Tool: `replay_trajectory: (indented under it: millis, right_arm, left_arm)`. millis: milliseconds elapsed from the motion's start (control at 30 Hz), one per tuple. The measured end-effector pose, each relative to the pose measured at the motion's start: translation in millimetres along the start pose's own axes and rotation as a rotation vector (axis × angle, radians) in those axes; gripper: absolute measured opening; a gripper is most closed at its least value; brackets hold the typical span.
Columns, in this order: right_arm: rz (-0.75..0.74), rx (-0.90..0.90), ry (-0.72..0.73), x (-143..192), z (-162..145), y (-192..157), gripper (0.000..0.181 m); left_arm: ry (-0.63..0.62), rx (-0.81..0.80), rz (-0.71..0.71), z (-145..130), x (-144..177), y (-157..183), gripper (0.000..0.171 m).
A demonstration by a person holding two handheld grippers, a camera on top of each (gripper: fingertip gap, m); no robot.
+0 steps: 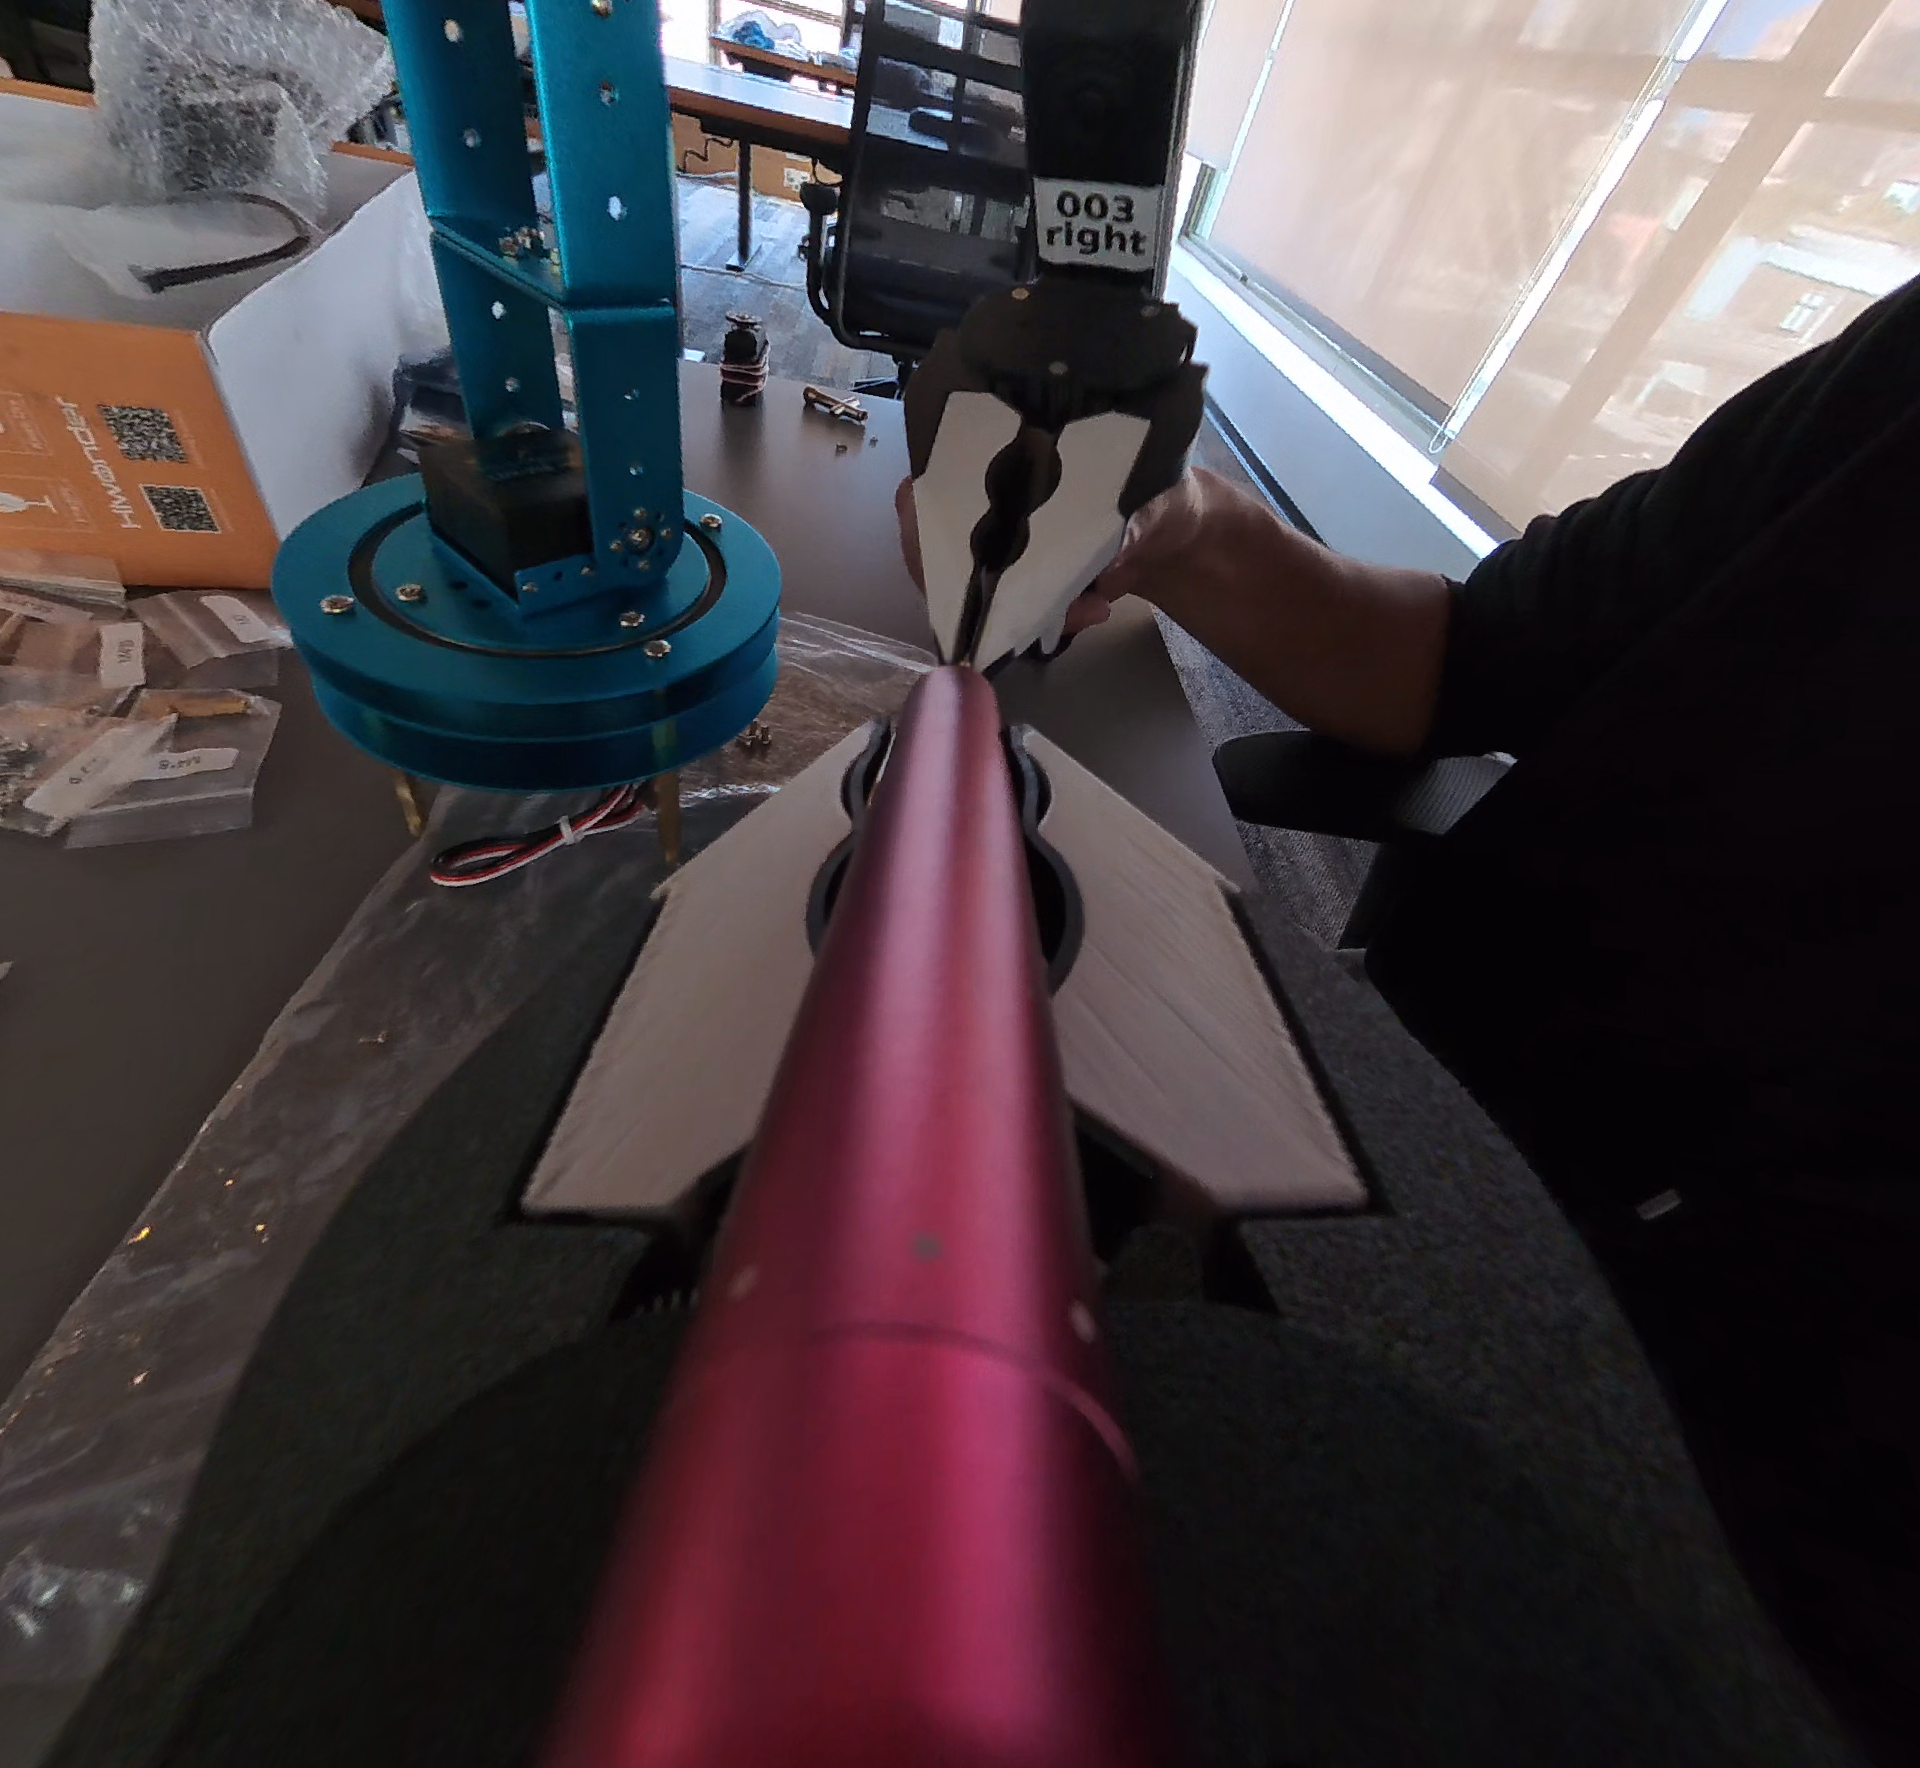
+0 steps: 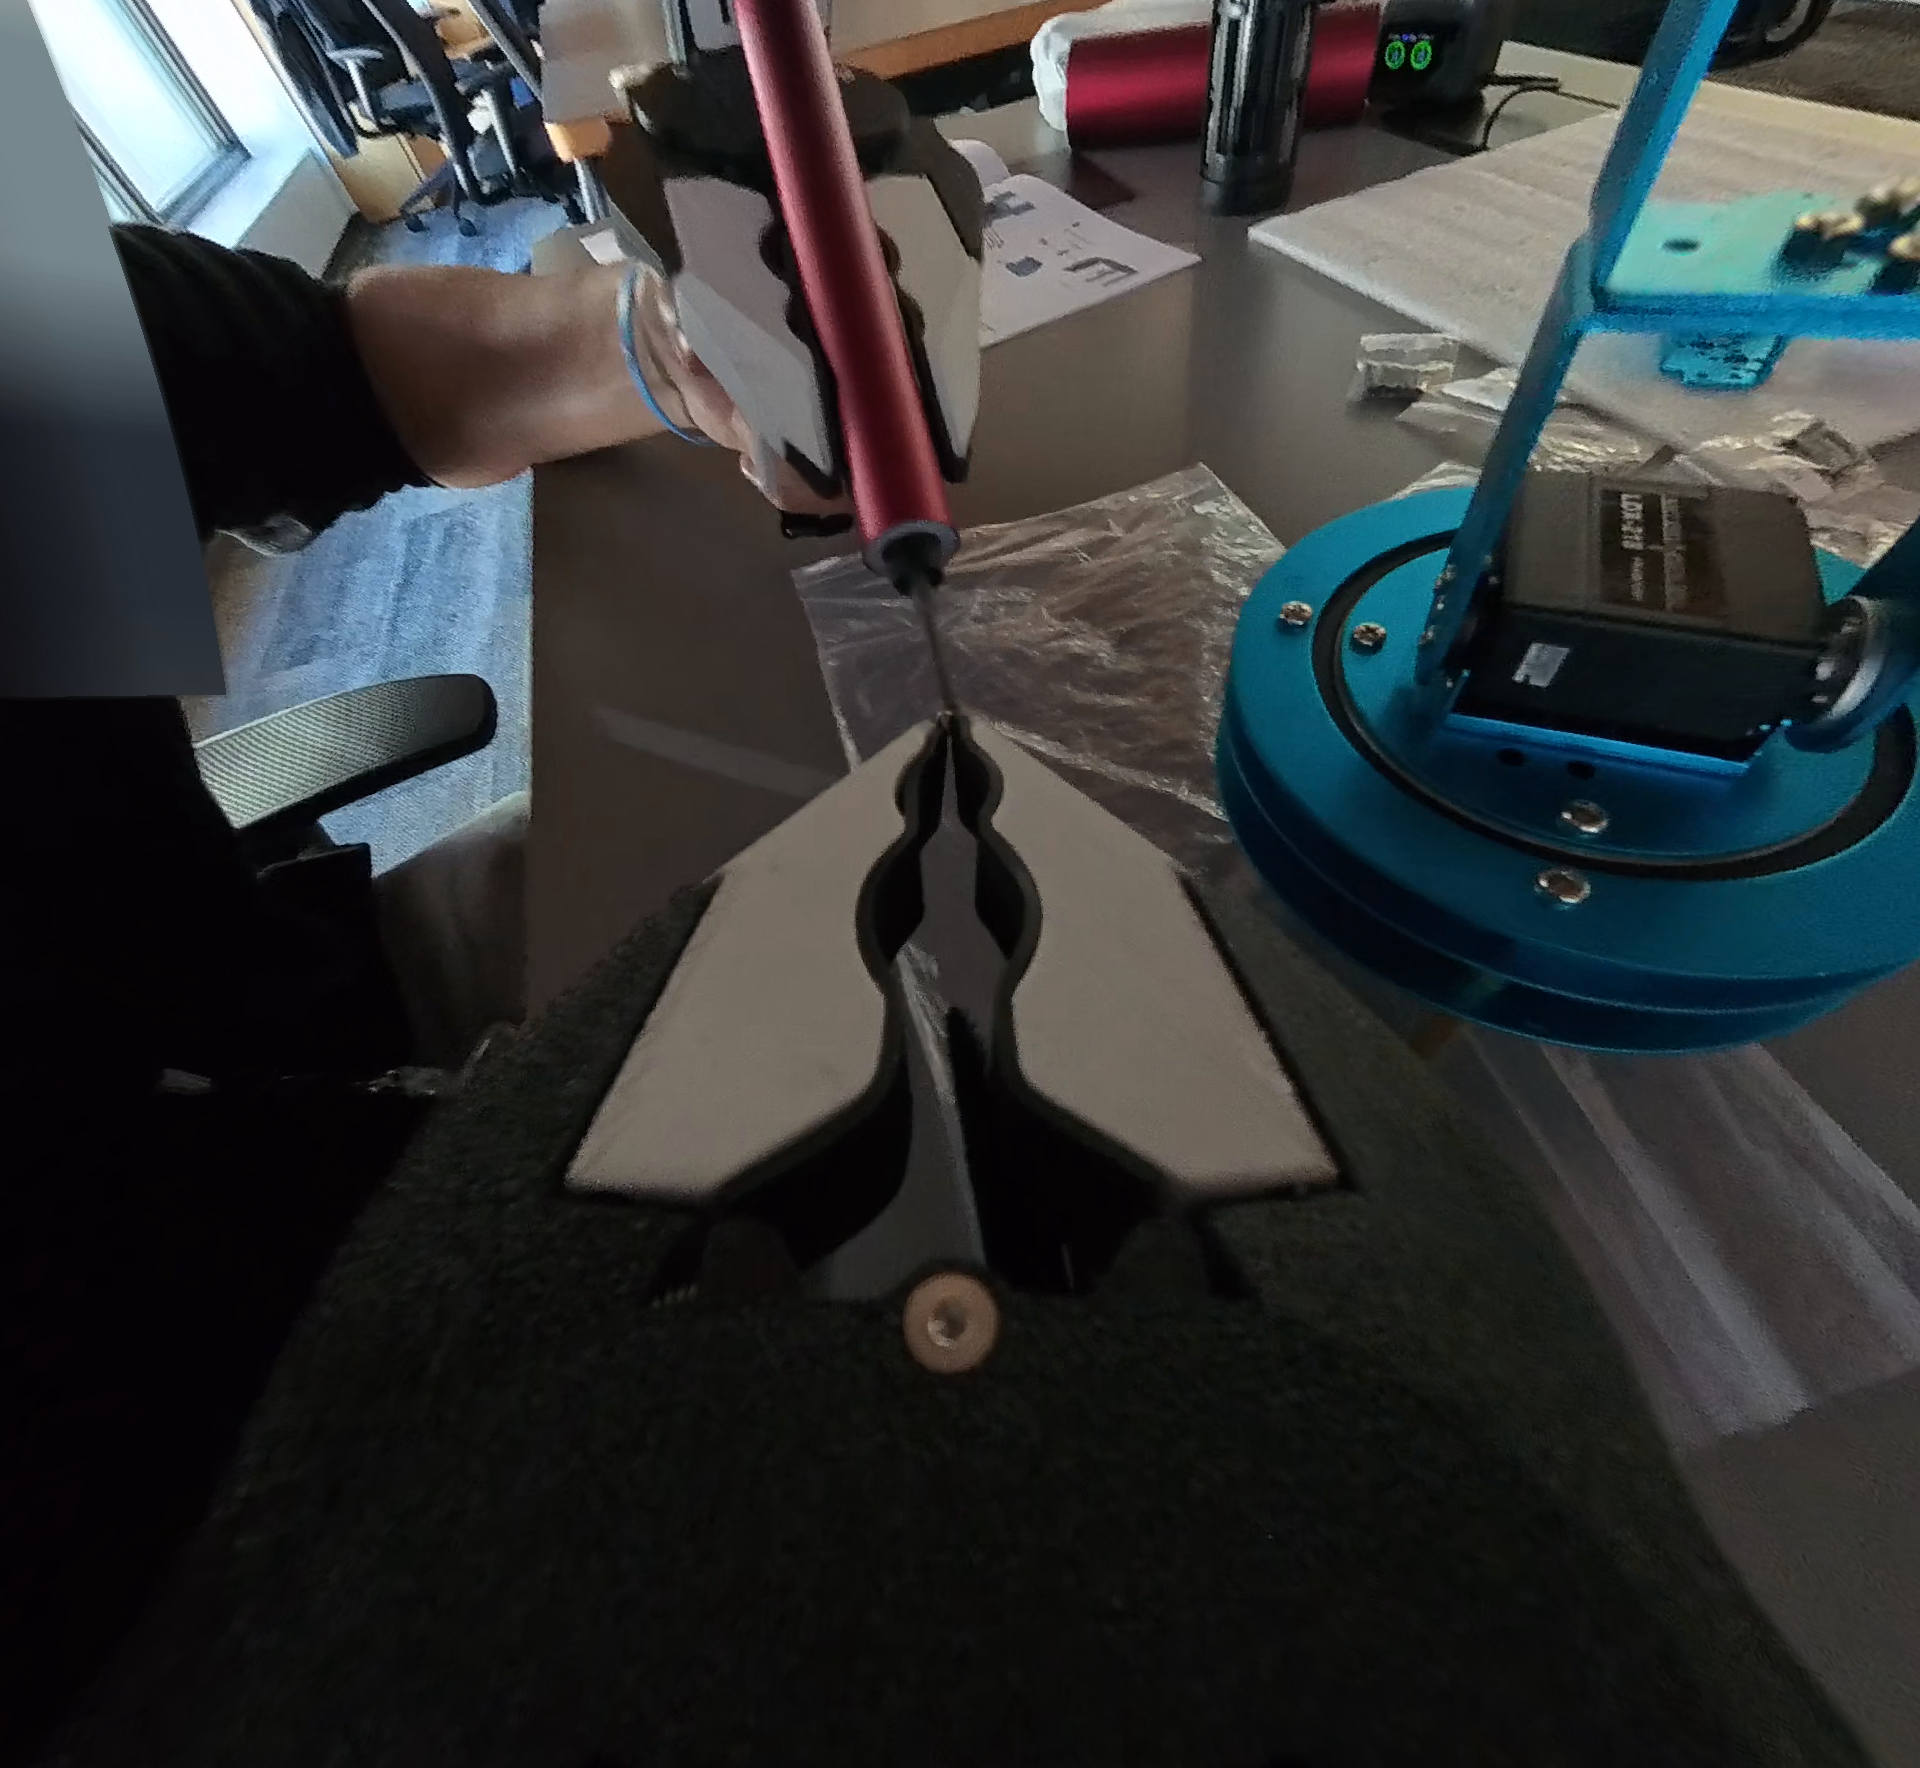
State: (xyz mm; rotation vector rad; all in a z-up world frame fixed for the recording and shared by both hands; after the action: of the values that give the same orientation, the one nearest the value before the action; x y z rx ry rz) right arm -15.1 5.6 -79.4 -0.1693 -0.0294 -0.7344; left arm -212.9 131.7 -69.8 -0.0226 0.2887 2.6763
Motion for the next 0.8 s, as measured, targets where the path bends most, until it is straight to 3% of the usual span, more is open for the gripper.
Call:
replay_trajectory:
  millis: [800]
  right_arm:
    - [0.028,-0.022,0.01,1.3,2.1,-0.8,0.001]
  left_arm:
    - [0.024,-0.006,-0.011,3.8,1.6,2.3,0.021]
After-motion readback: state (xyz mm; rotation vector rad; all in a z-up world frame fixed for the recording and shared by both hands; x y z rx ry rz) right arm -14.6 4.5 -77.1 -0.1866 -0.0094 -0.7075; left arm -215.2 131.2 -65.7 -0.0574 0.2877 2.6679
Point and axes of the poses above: each gripper's, where its closed fingertips meet, x back along the fingers, z out of its top, y = z × x across the jaws, the point moved 10 cm from there along x, back along the fingers, and after that the axes turned 14 degrees about y, right-handed, at the moved point
